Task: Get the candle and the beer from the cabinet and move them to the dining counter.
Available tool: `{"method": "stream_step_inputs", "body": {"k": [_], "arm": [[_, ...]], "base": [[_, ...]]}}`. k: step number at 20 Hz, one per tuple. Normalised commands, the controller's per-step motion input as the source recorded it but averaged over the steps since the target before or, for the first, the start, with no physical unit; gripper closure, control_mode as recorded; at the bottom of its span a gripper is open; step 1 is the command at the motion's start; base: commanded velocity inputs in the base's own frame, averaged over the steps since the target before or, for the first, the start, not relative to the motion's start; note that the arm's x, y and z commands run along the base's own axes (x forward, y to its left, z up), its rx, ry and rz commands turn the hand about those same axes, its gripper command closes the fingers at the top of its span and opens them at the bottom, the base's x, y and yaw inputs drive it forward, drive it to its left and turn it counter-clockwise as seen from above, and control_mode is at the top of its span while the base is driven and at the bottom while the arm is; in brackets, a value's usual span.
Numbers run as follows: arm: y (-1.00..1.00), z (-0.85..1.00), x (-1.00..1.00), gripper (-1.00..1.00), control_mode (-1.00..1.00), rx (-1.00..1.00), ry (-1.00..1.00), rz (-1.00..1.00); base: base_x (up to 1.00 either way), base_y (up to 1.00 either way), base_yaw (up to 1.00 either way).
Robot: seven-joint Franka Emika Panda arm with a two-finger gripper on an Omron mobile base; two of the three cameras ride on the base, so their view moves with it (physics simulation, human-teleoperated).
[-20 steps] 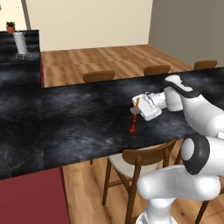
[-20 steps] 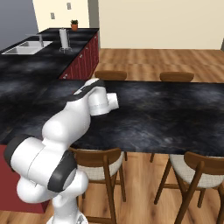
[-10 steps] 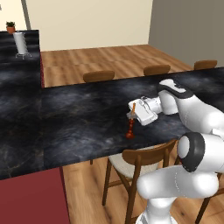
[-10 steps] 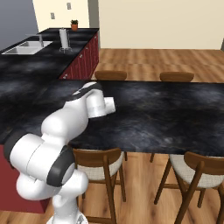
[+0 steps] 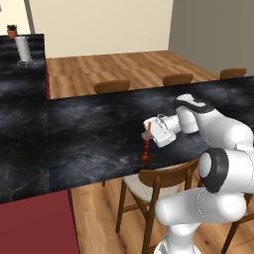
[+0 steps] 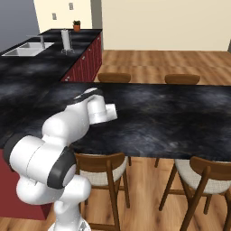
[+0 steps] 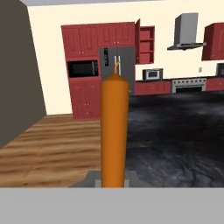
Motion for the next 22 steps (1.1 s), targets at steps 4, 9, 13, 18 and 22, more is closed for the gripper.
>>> {"method": "stream_step_inputs", "body": {"k": [4, 9, 13, 18, 22], "arm": [[0.03, -0.16, 0.07, 1.0, -1.0, 0.0, 0.0, 0.0], [0.0, -0.01, 0.24, 1.0, -1.0, 0.0, 0.0, 0.0], [0.0, 0.0, 0.33, 1.0, -1.0, 0.0, 0.0, 0.0], [0.0, 0.0, 0.31, 1.0, -1.0, 0.0, -0.01, 0.0], [0.0, 0.0, 0.31, 1.0, -1.0, 0.0, -0.01, 0.0]], "base": [[0.0, 0.0, 0.0], [0.0, 0.0, 0.0], [0.0, 0.0, 0.0], [0.0, 0.0, 0.0], [0.0, 0.0, 0.0]]}}
